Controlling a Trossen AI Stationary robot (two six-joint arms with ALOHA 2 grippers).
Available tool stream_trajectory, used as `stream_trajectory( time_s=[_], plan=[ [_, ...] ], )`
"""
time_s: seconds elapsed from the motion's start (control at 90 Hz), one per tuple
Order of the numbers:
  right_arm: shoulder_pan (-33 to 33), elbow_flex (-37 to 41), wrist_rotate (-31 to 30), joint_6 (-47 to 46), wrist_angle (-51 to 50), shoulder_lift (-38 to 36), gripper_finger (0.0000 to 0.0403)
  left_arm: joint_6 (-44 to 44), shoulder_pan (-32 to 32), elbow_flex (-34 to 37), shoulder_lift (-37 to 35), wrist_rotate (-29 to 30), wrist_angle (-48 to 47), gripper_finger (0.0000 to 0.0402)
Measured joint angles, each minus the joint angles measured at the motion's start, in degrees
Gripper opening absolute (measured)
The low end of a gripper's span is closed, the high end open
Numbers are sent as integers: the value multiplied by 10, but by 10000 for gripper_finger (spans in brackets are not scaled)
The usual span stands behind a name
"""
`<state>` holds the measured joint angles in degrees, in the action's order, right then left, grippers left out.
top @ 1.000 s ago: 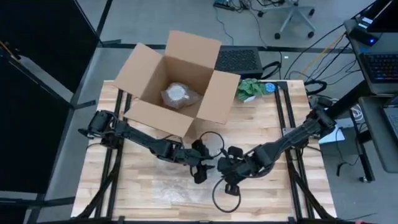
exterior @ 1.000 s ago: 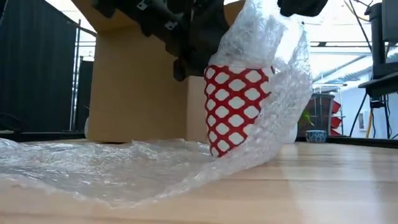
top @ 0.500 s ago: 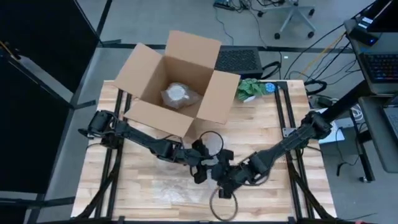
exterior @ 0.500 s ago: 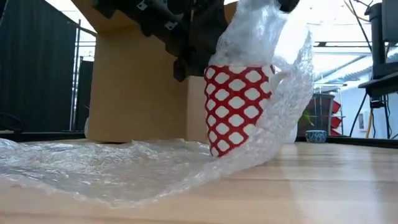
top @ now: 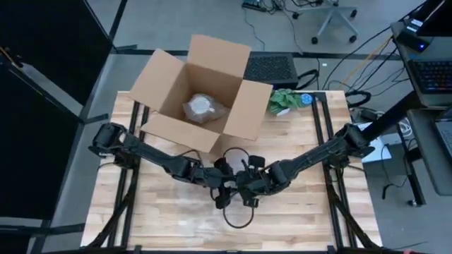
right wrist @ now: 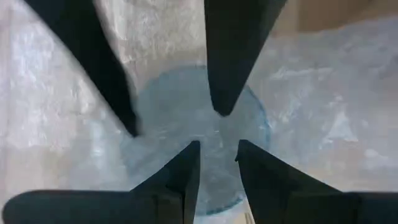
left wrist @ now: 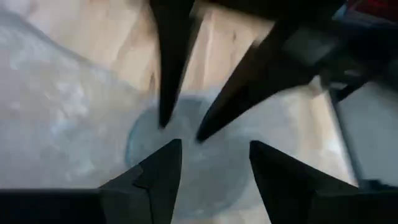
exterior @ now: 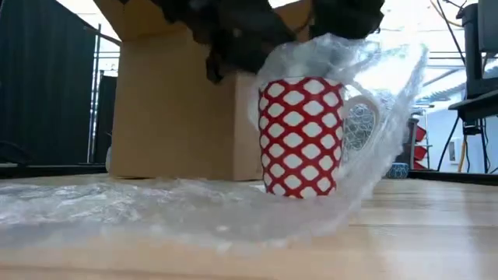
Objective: Wrap mug
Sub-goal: Wrap the red mug with bubble wrap
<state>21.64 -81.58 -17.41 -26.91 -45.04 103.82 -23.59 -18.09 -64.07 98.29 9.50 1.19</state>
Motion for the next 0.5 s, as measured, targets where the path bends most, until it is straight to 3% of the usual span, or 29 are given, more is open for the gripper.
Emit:
stream_trajectory(
  time_s=[0.256,0.5],
  plan=[
    [-24,4,63,16,16,36,93,-16,-31,0,-57,9,-108,180],
    [-47,4,113,35,64,83,93,-33,-71,0,-54,49,-172,180]
  ],
)
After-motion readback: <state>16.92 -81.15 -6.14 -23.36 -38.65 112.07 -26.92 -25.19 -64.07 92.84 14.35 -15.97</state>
